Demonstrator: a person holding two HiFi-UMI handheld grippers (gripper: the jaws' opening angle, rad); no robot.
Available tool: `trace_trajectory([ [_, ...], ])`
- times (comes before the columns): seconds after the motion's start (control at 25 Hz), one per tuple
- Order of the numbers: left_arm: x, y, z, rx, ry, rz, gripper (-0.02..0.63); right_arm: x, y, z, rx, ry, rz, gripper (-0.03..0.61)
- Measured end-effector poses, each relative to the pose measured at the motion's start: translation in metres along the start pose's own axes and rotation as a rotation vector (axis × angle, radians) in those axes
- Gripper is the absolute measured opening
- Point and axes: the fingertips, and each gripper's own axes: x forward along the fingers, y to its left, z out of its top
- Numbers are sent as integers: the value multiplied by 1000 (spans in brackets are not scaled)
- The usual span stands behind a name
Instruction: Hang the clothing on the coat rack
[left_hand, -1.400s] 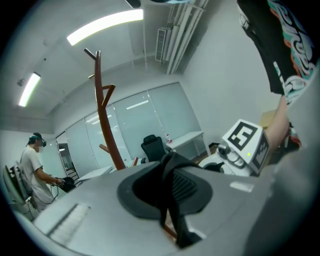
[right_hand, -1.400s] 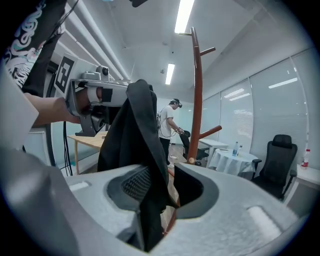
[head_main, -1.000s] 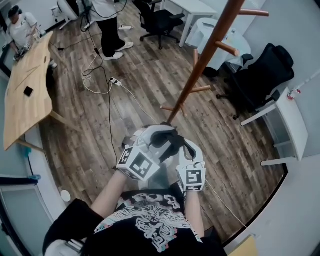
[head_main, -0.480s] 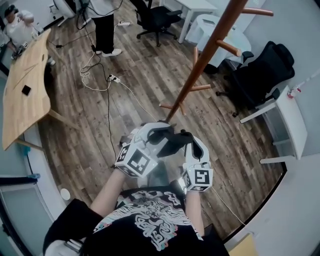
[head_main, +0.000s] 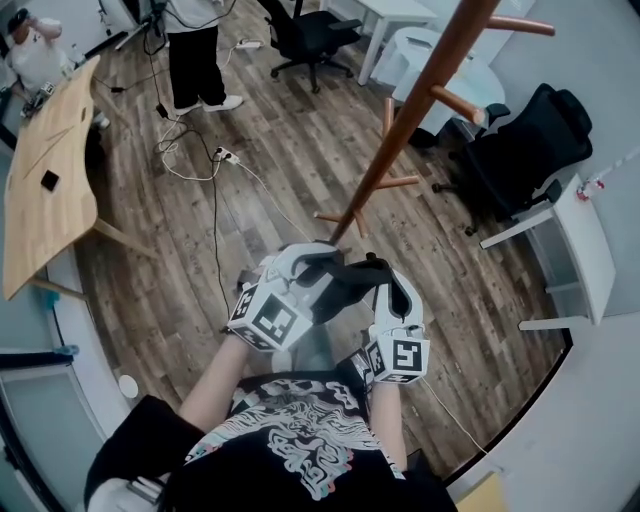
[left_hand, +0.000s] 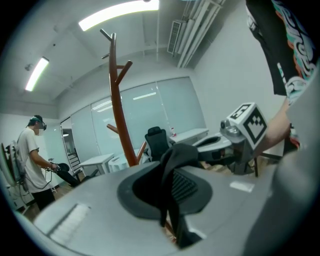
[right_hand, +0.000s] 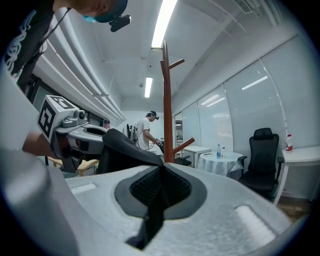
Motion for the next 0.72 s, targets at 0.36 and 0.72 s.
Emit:
trace_trajectory([
  [0.36,17,6,2,-4,8,-18,18,13,-17,5,16,-1,-4,3],
  [0.72,29,13,-11,-18,39,-26,18,27,-24,4,28,3,9,3],
])
